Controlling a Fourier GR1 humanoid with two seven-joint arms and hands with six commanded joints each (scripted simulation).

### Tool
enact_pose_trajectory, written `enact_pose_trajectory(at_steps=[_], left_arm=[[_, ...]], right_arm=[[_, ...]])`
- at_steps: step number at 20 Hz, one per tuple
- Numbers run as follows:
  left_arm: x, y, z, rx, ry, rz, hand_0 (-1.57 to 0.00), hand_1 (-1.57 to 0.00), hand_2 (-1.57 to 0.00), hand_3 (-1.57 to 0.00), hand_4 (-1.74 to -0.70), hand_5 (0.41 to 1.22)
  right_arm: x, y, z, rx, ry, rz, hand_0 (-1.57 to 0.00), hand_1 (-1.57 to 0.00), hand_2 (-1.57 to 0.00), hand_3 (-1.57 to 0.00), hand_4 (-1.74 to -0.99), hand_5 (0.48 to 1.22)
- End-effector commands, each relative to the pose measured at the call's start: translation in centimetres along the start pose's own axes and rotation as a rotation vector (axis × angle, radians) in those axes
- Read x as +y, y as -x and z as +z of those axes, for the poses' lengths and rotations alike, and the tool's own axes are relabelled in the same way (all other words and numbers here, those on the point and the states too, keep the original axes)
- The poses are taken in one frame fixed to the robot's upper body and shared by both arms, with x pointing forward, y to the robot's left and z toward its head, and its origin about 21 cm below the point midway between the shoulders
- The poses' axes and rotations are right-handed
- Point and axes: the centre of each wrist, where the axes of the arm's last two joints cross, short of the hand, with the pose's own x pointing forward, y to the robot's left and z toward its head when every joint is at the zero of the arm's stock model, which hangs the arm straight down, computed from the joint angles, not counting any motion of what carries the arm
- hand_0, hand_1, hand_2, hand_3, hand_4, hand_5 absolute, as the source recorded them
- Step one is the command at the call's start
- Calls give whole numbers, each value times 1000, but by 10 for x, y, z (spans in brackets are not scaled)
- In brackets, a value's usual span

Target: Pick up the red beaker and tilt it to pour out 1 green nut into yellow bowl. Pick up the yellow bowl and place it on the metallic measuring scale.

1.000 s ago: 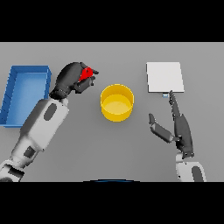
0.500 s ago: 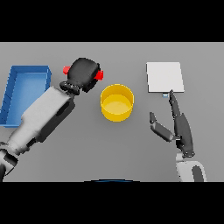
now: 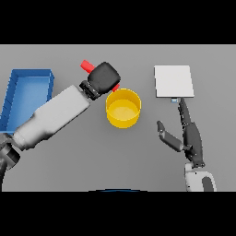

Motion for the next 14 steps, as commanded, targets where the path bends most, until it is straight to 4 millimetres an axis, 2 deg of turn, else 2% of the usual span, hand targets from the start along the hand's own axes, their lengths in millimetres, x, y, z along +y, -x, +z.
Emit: enact_pose_trajectory(at_steps=[1,10,14], left_arm=[[-2,-3,-2,1,27,-53,-1571,-1571,-1571,-1494,-1729,1219],[14,-10,-14,-57,83,-374,-1571,-1571,-1571,-1561,-1739,1221],[30,-16,-21,-68,132,-502,-1571,-1571,-1571,-1567,-1736,1221]], right_arm=[[1,0,-3,10,5,2,1,1,1,1,-1290,644],[3,2,1,16,27,44,1,1,1,1,-1276,593],[6,1,1,28,30,71,1,1,1,1,-1236,582]])
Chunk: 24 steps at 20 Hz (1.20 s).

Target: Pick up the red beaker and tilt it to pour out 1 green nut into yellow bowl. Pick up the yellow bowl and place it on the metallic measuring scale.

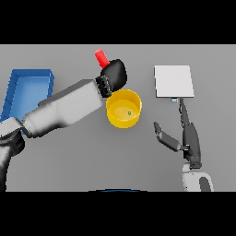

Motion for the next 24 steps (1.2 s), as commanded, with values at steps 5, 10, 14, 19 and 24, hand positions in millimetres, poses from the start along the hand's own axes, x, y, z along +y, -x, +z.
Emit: enact_pose_trajectory(at_steps=[5,10,14,19,24], left_arm=[[0,-4,-4,-37,14,-151,-1571,-1571,-1571,-1570,-1735,1221],[14,14,-1,-34,1,-230,-1571,-1571,-1571,-1571,-1731,1221],[36,78,15,76,-51,-181,-1571,-1571,-1399,-1509,-1676,1221],[55,157,42,275,-101,-13,-1571,-1571,-1515,-1300,-1709,1221],[6,220,72,546,-117,527,-1571,-1571,-1553,-1365,-1729,1221]], right_arm=[[1,0,1,-19,-7,-2,1,1,1,1,-1206,591],[0,1,0,-22,8,21,1,1,1,1,-1206,592],[-1,0,-1,-39,7,24,1,1,1,1,-1201,592],[3,-4,-6,-39,-9,-31,1,1,1,1,-1182,593],[2,1,-9,-30,-25,-41,1,1,1,1,-1209,593]])
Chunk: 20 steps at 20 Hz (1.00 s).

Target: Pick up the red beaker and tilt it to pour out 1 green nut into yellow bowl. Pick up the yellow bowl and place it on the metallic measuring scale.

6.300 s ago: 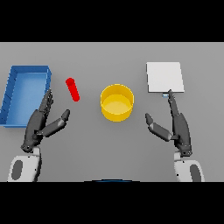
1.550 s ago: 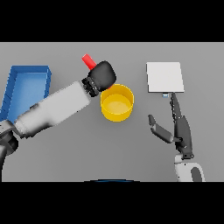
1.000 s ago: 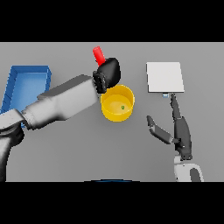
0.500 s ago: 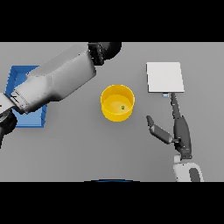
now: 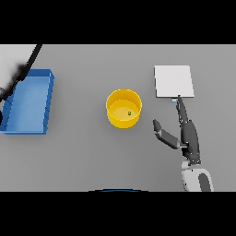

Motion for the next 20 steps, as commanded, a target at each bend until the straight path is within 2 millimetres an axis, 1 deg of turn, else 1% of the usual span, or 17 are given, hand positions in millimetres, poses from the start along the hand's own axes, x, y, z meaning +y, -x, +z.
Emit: enact_pose_trajectory(at_steps=[1,3,6,7,9,10,11,13,14,16,18,20], left_arm=[[-10,18,1,45,0,113,-1571,-1571,-1556,-1360,-1732,1221],[-35,52,7,104,-13,319,-1571,-1571,-1562,-1383,-1735,1221],[-73,86,20,191,-42,561,-1571,-1571,-1566,-1426,-1738,1221],[-87,94,26,230,-49,635,-1571,-1571,-1567,-1428,-1739,1221],[-115,107,39,348,-73,744,-1571,-1571,-1569,-1415,-1739,1221],[-129,111,45,401,-90,812,-1571,-1571,-1569,-1432,-1740,1221],[-140,111,51,438,-97,862,-1571,-1571,-1569,-1446,-1740,1221],[-168,113,70,544,-90,945,-1571,-1571,-1570,-1451,-1740,1221],[-181,108,78,581,-85,982,-1571,-1571,-1570,-1458,-1740,1221],[-201,93,95,647,-70,1029,-1571,-1571,-1570,-1452,-1741,1221],[-217,86,114,684,-63,1059,-1571,-1571,-1571,-1450,-1741,1221],[-234,71,129,710,-38,1085,-1571,-1571,-1571,-1449,-1741,1221]], right_arm=[[-2,1,0,-11,-4,0,1,1,1,1,-1222,592],[-2,5,0,-12,-5,-9,1,1,1,1,-1222,590],[-5,0,-2,-40,-10,1,1,1,1,1,-1222,586],[-6,2,-5,-32,-12,5,1,1,1,1,-1226,587],[-7,1,0,-46,-28,21,1,1,1,1,-1217,595],[-7,2,-2,-38,-33,19,1,1,1,1,-1217,599],[-7,3,-2,-29,-33,26,1,1,1,1,-1212,604],[-5,3,-2,-32,-45,47,1,1,1,1,-1209,620],[-5,1,-2,-33,-47,52,1,1,1,1,-1210,631],[-7,4,-1,-30,-54,60,1,1,1,1,-1210,649],[-5,1,-4,-33,-58,71,1,1,1,1,-1206,657],[-7,3,-1,-27,-54,66,1,1,1,1,-1215,664]])
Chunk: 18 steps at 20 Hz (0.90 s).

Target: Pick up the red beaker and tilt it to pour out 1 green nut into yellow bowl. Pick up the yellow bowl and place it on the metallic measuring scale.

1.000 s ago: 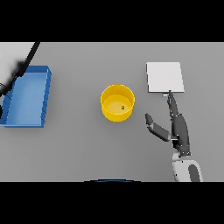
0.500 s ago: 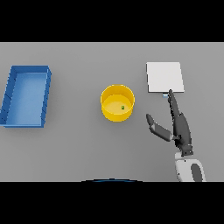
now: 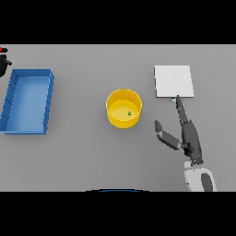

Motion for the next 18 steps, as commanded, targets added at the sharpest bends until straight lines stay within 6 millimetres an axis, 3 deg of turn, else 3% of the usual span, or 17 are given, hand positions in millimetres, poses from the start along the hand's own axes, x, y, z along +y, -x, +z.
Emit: enact_pose_trajectory(at_steps=[1,6,8,10,11,12,13,14,16,18], left_arm=[[-2,8,4,23,-2,11,-1571,-1571,-1571,-1449,-1741,1221],[-21,28,21,92,12,49,-1571,-1571,-1571,-1521,-1741,1199],[-22,31,24,112,16,43,-1571,-1571,-1571,-1539,-1741,1117],[-30,34,31,124,30,21,-1571,-1571,-1571,-1551,-1741,967],[-28,34,31,117,40,0,-1571,-1571,-1571,-1555,-1667,908],[-24,33,31,119,69,-25,-1571,-1571,-1571,-1503,-1530,865],[-24,33,34,108,122,-37,-1564,-1449,-1432,-1362,-1374,830],[-23,36,37,106,180,-42,-1457,-1180,-1187,-1129,-1229,803],[-17,35,39,121,276,-68,-932,-755,-767,-722,-1034,758],[-13,37,39,112,316,-89,-596,-483,-490,-462,-916,723]], right_arm=[[2,1,2,5,-6,-9,1,1,1,1,-1217,664],[0,-3,0,-5,-11,-9,1,1,1,1,-1216,667],[-1,2,3,6,-5,6,1,1,1,1,-1207,665],[4,-2,1,-4,-5,0,1,1,1,1,-1205,664],[1,1,3,-15,-5,1,1,1,1,1,-1202,667],[2,2,4,-9,-3,2,1,1,1,1,-1197,664],[3,0,3,-6,-4,-4,1,1,1,1,-1192,663],[4,1,3,-6,-6,-8,1,1,1,1,-1188,663],[2,1,4,-14,6,3,1,1,1,1,-1185,665],[2,0,6,-13,-1,6,1,1,1,1,-1182,667]])
